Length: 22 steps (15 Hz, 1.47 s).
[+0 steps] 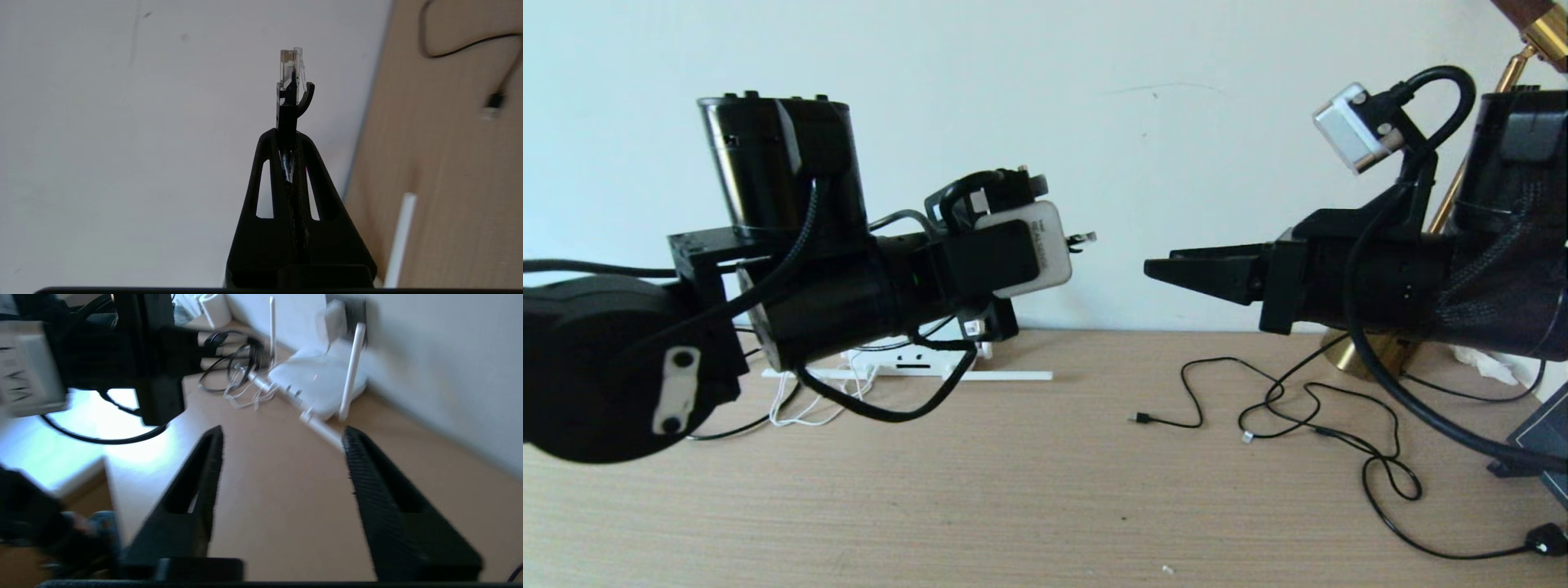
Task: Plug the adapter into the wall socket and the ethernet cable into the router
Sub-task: Hand it to the other hand
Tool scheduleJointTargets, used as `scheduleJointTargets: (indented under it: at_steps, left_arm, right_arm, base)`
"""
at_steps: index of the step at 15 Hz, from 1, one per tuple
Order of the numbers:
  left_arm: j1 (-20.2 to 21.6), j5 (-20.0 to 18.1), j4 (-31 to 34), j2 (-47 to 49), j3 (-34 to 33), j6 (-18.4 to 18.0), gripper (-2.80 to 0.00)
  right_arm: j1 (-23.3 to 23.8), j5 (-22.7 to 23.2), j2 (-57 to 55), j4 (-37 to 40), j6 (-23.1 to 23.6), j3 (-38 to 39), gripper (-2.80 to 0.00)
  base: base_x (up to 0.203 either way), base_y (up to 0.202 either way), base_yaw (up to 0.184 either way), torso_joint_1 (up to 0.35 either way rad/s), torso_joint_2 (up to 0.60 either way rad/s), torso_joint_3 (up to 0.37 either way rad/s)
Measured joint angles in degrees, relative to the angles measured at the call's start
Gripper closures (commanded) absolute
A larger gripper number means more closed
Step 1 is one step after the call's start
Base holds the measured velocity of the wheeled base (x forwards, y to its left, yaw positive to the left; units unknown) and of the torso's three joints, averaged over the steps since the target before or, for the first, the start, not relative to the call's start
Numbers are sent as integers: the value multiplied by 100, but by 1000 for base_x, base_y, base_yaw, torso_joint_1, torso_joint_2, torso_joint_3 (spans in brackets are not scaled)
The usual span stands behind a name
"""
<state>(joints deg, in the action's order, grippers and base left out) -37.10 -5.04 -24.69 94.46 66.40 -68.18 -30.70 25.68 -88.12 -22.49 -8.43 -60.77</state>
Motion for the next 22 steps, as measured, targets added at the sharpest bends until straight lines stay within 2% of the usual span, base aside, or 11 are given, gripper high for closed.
scheduleJointTargets:
  at_steps: [3, 12, 22]
  left_arm:
    - [2, -177, 58, 16, -2, -13, 0]
    - [-20, -108, -49, 282, 227, -242, 0]
    - [-50, -108, -126, 490, 407, -246, 0]
  right_arm:
    - [-9, -39, -234, -643, 187, 77, -280]
    - [-124, -25, -328, -650, 207, 50, -280]
    - [-233, -22, -358, -675, 53, 34, -280]
  base:
    - [0, 0, 0, 0, 0, 0]
    - [0, 0, 0, 0, 0, 0]
    - [0, 0, 0, 0, 0, 0]
